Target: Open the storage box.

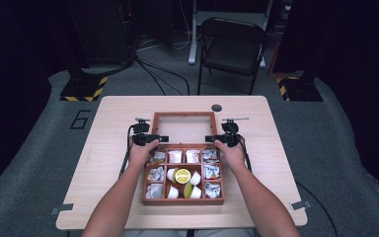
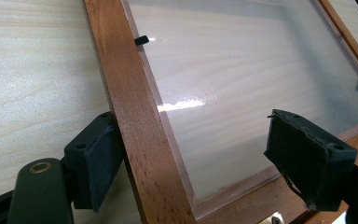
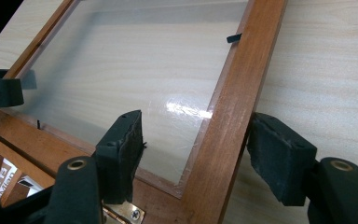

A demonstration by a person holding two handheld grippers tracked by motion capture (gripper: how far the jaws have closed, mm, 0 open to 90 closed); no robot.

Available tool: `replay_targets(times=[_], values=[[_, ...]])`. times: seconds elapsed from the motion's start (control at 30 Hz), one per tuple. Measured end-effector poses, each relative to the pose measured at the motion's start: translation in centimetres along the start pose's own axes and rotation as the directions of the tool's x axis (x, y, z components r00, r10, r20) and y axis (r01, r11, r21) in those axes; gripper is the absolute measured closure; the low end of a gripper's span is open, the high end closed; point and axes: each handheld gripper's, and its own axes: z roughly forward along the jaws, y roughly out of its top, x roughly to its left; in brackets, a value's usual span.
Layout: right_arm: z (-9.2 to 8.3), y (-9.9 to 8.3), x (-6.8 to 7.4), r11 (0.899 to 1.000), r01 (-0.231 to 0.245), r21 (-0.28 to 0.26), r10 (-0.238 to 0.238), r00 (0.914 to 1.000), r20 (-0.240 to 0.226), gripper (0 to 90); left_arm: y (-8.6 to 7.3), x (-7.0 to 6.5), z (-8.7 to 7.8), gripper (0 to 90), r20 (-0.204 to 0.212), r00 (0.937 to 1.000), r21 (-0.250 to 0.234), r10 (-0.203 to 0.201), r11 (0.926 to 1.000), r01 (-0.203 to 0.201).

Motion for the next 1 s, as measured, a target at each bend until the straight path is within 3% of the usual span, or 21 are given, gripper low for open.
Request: replay_targets(times=[0.33,0.47,1.0], values=[[0.09,-0.06,-0.14,0.999,-0.040,0.017,0.040,0.9991,-0.011,35.4,-0.08,0.00,0.04,18.7,-0.013,0.9999,0.010,-0.003,0.9999,0.003],[0.17,-0.09,-0.25,0.999,-0.046,0.018,0.046,0.9988,-0.016,35.4,0.00,0.07,-0.19,19.1,-0.043,0.9988,0.008,0.022,0.9997,-0.022],[0.31,-0.08,-0.48,0.998,-0.062,0.027,0.063,0.9977,-0.028,35.4,-0.04,0.24,-0.28,22.2,-0.045,0.9989,-0.009,0.017,0.9998,-0.017]])
